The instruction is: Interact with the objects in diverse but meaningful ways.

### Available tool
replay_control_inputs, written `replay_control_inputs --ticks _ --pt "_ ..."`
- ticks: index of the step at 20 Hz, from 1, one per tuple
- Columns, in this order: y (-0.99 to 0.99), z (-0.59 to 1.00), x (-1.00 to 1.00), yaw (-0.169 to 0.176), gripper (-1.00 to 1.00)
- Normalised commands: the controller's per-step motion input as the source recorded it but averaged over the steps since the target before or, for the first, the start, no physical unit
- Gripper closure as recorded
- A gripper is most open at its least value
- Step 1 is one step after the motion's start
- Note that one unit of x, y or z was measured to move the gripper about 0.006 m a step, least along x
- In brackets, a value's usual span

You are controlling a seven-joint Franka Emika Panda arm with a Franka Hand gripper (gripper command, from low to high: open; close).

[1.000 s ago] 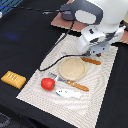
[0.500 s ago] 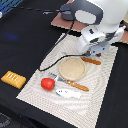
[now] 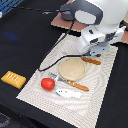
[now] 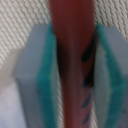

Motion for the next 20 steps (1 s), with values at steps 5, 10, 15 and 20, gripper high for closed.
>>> replay_control_inputs --ticks 5,10,15,20 --pt "0.37 0.69 -0.20 0.001 1.00" --pt "0.43 1.00 -0.62 0.044 1.00" --pt "0.30 0.97 -0.65 0.063 1.00" --pt "0.06 0.59 -0.80 0.066 1.00"
